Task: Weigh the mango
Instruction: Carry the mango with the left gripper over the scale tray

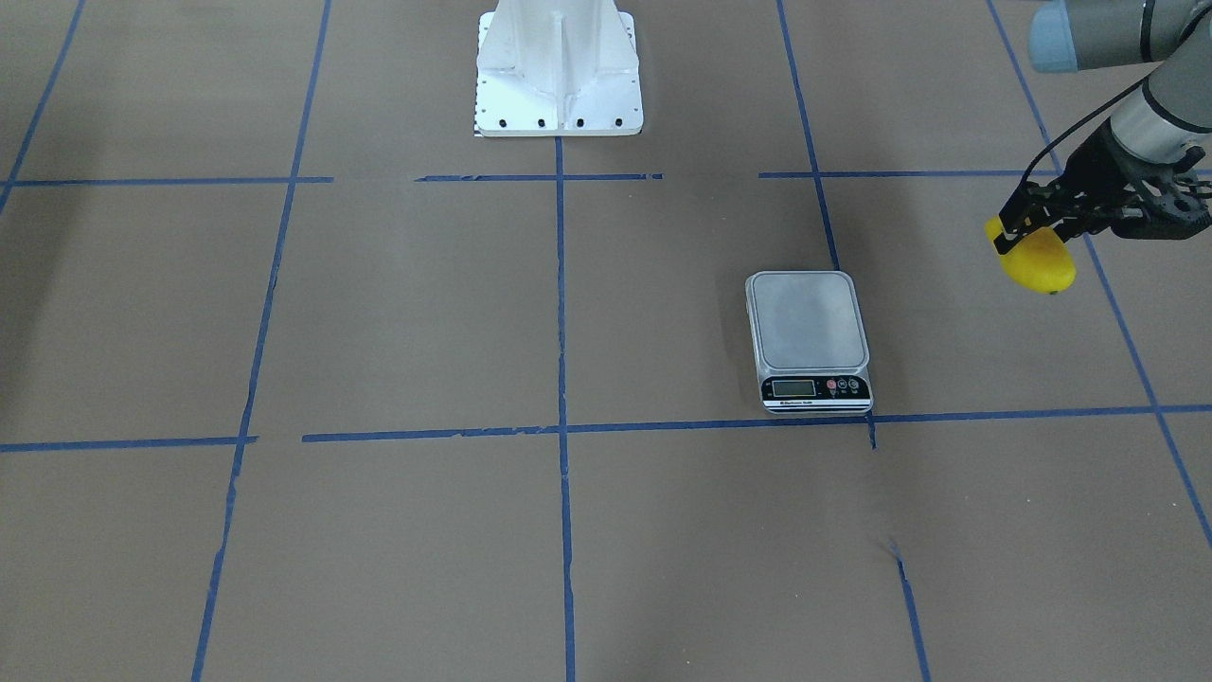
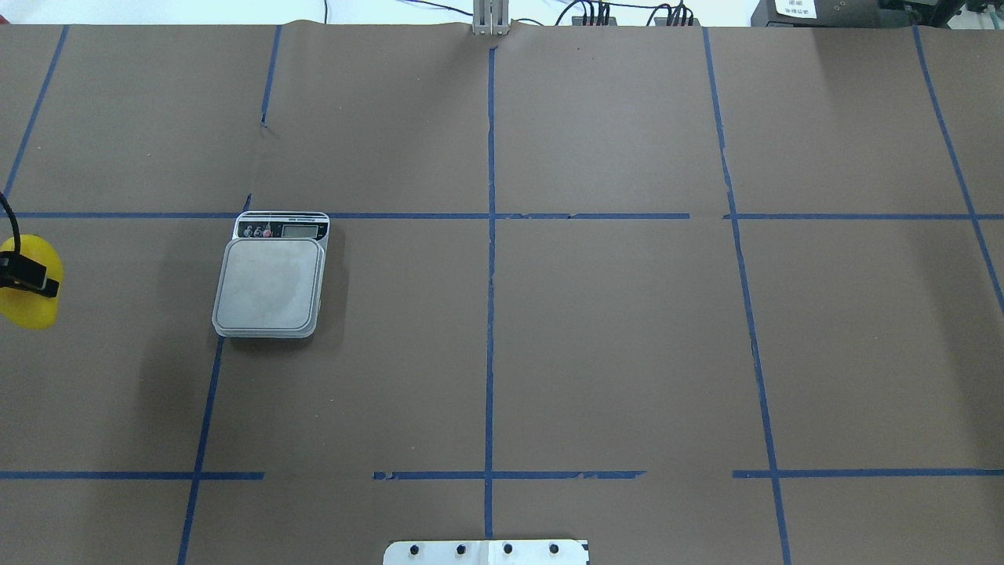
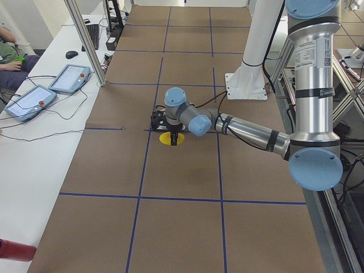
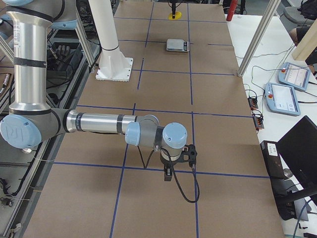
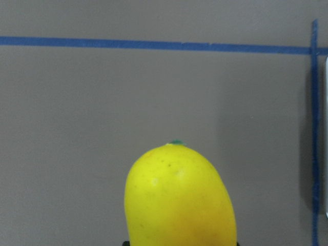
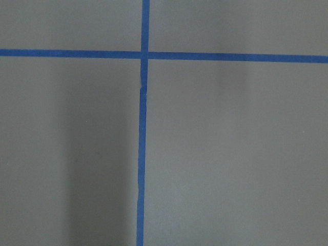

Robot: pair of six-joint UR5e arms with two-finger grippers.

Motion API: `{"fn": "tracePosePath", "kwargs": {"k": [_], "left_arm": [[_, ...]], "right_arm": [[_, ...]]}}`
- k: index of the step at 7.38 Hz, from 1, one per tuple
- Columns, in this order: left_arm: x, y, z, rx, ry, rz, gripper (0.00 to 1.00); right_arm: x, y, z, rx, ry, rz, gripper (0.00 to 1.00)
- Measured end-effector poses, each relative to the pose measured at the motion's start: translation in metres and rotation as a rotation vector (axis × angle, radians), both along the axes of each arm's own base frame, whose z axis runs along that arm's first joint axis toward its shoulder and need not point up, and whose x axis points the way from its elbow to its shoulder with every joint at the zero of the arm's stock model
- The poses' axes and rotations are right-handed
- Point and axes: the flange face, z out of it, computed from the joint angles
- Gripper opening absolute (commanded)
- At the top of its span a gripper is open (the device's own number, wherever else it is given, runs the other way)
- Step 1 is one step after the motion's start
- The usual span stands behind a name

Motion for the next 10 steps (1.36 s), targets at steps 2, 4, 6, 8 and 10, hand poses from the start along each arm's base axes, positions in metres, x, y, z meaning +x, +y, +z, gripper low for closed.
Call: {"fn": "tracePosePath", "kwargs": {"k": [2,4,6,8,10], "left_arm": [[0.04,-0.036,-0.071,-0.045,0.031,-0.041,0.0],[0.113,-0.052,-0.1,-0.094,0.031,-0.03,0.0],[0.173,-0.055,-0.1,-0.109,0.002,0.011,0.0],[0.212,-0.047,-0.088,-0.113,-0.007,0.06,0.0],[0.225,-0.043,-0.082,-0.115,-0.01,0.077,1.0]], "right_arm": [[0.0,0.0,0.0,-0.001,0.0,0.0,1.0],[0.0,0.0,0.0,-0.001,0.0,0.0,1.0],[0.0,0.0,0.0,-0.001,0.0,0.0,1.0],[0.0,0.0,0.0,-0.001,0.0,0.0,1.0],[0.0,0.0,0.0,0.0,0.0,0.0,1.0]]}}
